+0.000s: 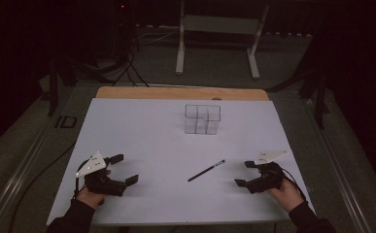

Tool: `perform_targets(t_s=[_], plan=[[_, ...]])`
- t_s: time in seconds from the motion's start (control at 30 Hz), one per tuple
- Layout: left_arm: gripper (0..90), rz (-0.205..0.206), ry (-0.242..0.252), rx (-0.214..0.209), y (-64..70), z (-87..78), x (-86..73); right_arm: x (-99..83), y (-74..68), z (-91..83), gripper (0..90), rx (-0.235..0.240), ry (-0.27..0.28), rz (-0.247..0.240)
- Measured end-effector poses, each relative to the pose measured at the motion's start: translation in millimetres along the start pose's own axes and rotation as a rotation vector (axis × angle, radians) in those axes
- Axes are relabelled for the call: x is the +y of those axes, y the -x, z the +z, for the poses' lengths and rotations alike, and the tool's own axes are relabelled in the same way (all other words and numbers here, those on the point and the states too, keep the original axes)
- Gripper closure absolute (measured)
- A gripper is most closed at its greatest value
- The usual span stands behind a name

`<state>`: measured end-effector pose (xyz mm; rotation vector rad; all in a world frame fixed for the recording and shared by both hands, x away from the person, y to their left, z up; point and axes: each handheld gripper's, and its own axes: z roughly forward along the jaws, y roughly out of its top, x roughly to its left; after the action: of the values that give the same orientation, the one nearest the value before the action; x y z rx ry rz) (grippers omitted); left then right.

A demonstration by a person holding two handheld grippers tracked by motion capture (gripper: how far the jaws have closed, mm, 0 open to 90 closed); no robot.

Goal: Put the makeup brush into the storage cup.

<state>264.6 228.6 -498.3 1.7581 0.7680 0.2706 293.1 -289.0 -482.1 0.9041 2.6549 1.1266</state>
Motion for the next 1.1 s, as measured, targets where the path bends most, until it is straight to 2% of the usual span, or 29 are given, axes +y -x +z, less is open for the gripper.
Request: perform_targets(t_s=[0.1, 0.27, 0.5, 0.57, 0.6, 0.83, 0.93, 0.97, 1.1], plan=[[0.8, 0.005, -0.002, -0.001, 0.4, 0.2, 0.0, 4.0, 3.2, 1.6, 17.3, 0.028, -0.042, -0.035], [0.8, 0.008, -0.005, -0.003, 1.0, 0.4, 0.1, 11.1, 8.8, 6.7, 17.5, 0.029, -0.099, -0.103], [0.8, 0.01, -0.009, -0.007, 1.1, 1.0, -0.1, 21.8, 12.4, 18.9, 17.5, 0.106, -0.179, -0.181], [0.8, 0.013, -0.01, -0.007, 1.1, 0.9, 0.0, 23.7, 12.6, 20.7, 17.5, 0.109, -0.194, -0.187], [0.8, 0.014, -0.011, -0.008, 1.1, 0.9, 0.0, 27.8, 12.9, 24.0, 17.4, 0.135, -0.209, -0.195], [0.8, 0.011, -0.01, -0.008, 0.9, 1.0, -0.2, 36.9, 17.6, 29.9, 17.4, 0.162, -0.259, -0.223], [0.8, 0.014, -0.012, -0.009, 1.0, 1.2, -0.2, 42.2, 19.3, 32.5, 17.5, 0.188, -0.305, -0.25], [0.8, 0.014, -0.012, -0.009, 1.0, 1.2, -0.2, 42.2, 19.3, 32.5, 17.5, 0.188, -0.305, -0.25], [0.8, 0.013, -0.012, -0.009, 0.8, 1.3, -0.3, 47.8, 18.2, 35.5, 17.7, 0.237, -0.348, -0.309]])
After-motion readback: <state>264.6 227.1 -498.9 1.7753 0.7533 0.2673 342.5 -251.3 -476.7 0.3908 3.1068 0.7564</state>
